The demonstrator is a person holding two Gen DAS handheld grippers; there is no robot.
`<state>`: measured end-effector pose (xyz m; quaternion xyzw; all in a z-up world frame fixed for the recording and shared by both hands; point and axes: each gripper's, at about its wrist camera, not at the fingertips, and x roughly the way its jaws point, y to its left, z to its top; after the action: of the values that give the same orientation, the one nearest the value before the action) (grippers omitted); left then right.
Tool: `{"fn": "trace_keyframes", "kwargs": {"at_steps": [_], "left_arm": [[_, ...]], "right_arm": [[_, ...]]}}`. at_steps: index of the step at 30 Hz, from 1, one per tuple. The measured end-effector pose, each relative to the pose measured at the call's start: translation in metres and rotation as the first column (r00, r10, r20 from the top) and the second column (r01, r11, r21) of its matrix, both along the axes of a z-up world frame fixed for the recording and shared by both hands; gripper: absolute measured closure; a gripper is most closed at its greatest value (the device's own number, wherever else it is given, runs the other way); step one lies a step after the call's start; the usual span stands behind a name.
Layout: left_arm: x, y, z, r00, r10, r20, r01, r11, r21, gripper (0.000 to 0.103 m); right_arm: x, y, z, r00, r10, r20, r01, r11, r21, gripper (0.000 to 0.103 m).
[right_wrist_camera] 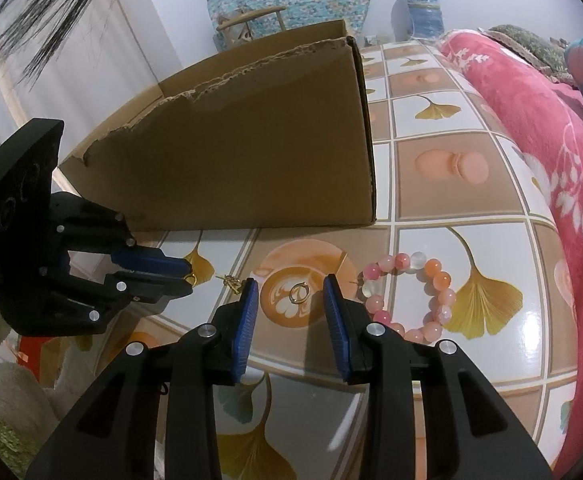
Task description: Organize jewelry
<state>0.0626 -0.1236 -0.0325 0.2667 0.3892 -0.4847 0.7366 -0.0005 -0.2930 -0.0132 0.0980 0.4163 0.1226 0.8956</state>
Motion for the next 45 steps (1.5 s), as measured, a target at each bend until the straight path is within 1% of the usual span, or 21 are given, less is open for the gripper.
{"fn": "trace_keyframes", "kwargs": {"at_steps": [9, 16, 19, 21, 24, 28, 30, 33, 35, 36, 43, 45], "left_arm": [[-0.005, 0.000, 0.002, 1.000, 0.004, 0.016, -0.004, 1.000, -0.003, 0.093], [-0.006, 0.003, 0.005, 1.000, 0.013, 0.022, -0.013, 1.000, -0.017, 0.093], [-0.004, 0.004, 0.007, 0.999, 0.022, 0.024, -0.021, 0.999, -0.026, 0.093], [-0.005, 0.005, 0.009, 0.999, 0.024, 0.025, -0.023, 0.999, -0.031, 0.093], [-0.006, 0.007, 0.012, 0.999, 0.028, 0.029, -0.027, 0.999, -0.037, 0.093], [-0.007, 0.008, 0.015, 0.999, 0.036, 0.031, -0.035, 0.998, -0.046, 0.093], [-0.007, 0.008, 0.017, 0.999, 0.042, 0.034, -0.040, 0.998, -0.050, 0.093], [-0.008, 0.008, 0.020, 0.998, 0.048, 0.036, -0.046, 0.997, -0.055, 0.093], [-0.010, 0.010, 0.023, 0.998, 0.050, 0.042, -0.047, 0.997, -0.062, 0.093], [-0.011, 0.010, 0.024, 0.998, 0.050, 0.046, -0.047, 0.997, -0.064, 0.093], [-0.015, 0.012, 0.033, 0.996, 0.053, 0.068, -0.048, 0.996, -0.080, 0.093], [-0.017, 0.014, 0.034, 0.996, 0.055, 0.070, -0.050, 0.995, -0.081, 0.093]], "right_arm": [[0.000, 0.002, 0.001, 1.000, 0.003, 0.005, -0.003, 1.000, -0.015, 0.070], [0.003, 0.014, 0.002, 1.000, 0.009, 0.010, -0.008, 0.993, -0.119, 0.070], [0.004, 0.016, 0.002, 1.000, 0.004, 0.011, -0.002, 0.991, -0.135, 0.071], [0.004, 0.017, 0.001, 1.000, 0.001, 0.007, 0.000, 0.990, -0.144, 0.078], [0.006, 0.020, -0.003, 1.000, -0.002, -0.002, 0.001, 0.986, -0.166, 0.084], [0.006, 0.021, -0.004, 1.000, 0.003, -0.003, -0.003, 0.982, -0.188, 0.088], [0.007, 0.022, -0.004, 1.000, 0.012, -0.003, -0.012, 0.981, -0.196, 0.093], [0.006, 0.023, -0.004, 1.000, 0.019, -0.002, -0.019, 0.979, -0.203, 0.093], [0.006, 0.022, -0.004, 1.000, 0.013, 0.001, -0.012, 0.982, -0.190, 0.094], [0.005, 0.020, -0.004, 1.000, 0.005, 0.002, -0.005, 0.983, -0.182, 0.102], [0.000, 0.016, 0.002, 1.000, -0.015, 0.012, 0.017, 0.985, -0.170, 0.102], [-0.001, 0.014, 0.003, 1.000, -0.016, 0.007, 0.017, 0.990, -0.141, 0.102]]}}
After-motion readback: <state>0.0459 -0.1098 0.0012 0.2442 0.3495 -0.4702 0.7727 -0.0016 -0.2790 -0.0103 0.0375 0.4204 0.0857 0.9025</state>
